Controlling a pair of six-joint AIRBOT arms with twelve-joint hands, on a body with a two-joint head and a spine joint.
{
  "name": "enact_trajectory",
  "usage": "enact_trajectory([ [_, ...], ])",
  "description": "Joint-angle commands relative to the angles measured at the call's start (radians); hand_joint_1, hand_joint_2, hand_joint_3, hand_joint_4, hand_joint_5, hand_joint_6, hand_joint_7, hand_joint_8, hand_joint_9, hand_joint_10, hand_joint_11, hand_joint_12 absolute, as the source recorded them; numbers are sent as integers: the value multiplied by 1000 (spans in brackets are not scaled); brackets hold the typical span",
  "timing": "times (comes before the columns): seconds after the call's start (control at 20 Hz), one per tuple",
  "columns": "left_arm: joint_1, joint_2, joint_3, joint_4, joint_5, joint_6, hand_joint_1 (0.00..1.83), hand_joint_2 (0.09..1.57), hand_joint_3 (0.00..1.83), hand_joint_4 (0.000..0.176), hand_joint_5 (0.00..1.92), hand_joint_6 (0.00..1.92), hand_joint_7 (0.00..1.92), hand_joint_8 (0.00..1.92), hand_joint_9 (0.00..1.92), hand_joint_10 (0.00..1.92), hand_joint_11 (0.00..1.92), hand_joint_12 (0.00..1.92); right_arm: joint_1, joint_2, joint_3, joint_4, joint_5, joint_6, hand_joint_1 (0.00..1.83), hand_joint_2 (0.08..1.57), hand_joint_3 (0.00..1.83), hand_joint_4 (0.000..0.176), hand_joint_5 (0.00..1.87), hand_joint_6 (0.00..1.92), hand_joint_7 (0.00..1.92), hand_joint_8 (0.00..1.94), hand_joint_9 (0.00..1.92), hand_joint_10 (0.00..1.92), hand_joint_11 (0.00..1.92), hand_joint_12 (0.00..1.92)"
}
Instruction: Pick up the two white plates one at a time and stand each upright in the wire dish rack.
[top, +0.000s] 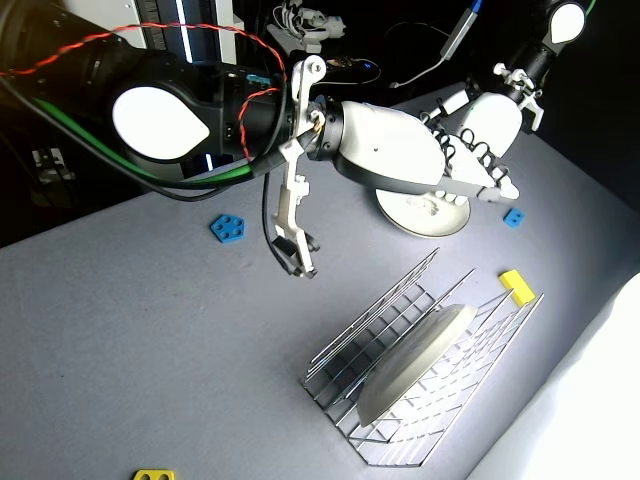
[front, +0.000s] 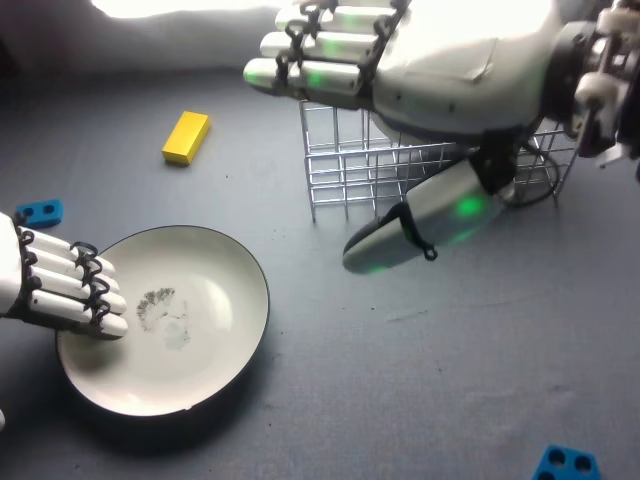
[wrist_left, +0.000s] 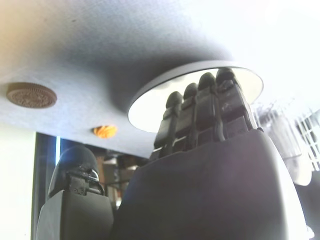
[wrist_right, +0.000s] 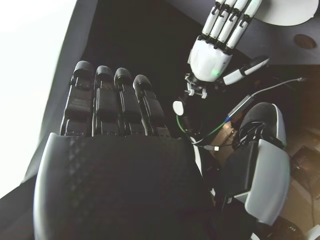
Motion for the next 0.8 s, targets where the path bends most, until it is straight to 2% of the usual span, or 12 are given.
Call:
enact_trajectory([
  [0.0, -16, 10, 8, -56, -24, -6, 0, 1073, 0, 0, 0, 0, 0, 0, 0, 0, 0, 0, 3, -2, -2, -11, 109, -4, 196, 845, 0, 0, 0, 0, 0, 0, 0, 0, 0, 0],
  [0.2, -42, 14, 10, -55, -28, -9, 0, 1067, 0, 0, 0, 0, 0, 0, 0, 0, 0, 0, -35, -22, -18, -146, 109, -40, 177, 855, 0, 0, 0, 0, 0, 0, 0, 0, 0, 0],
  [0.35, -42, 13, 11, -55, -28, -8, 0, 1064, 0, 0, 0, 0, 0, 0, 0, 0, 0, 0, -53, -37, -26, -170, 107, -65, 240, 872, 4, 0, 0, 0, 0, 0, 0, 0, 0, 0],
  [0.45, -44, 12, 9, -55, -20, -9, 0, 1062, 0, 0, 0, 0, 0, 0, 0, 0, 0, 0, -66, -51, -26, -172, 102, -78, 408, 869, 0, 0, 0, 0, 0, 0, 0, 0, 0, 0],
  [0.55, -48, 13, 5, -55, -7, -13, 0, 1070, 0, 0, 2, 1, 0, 0, 0, 0, 0, 0, -72, -66, -25, -172, 100, -81, 682, 916, 16, 0, 0, 0, 0, 0, 0, 0, 0, 0],
  [0.75, -70, 21, -23, -54, 60, -24, 0, 1074, 0, 0, 0, 0, 0, 0, 0, 0, 0, 0, -71, -101, -25, -166, 109, -88, 804, 946, 20, 0, 0, 0, 0, 0, 0, 0, 0, 0],
])
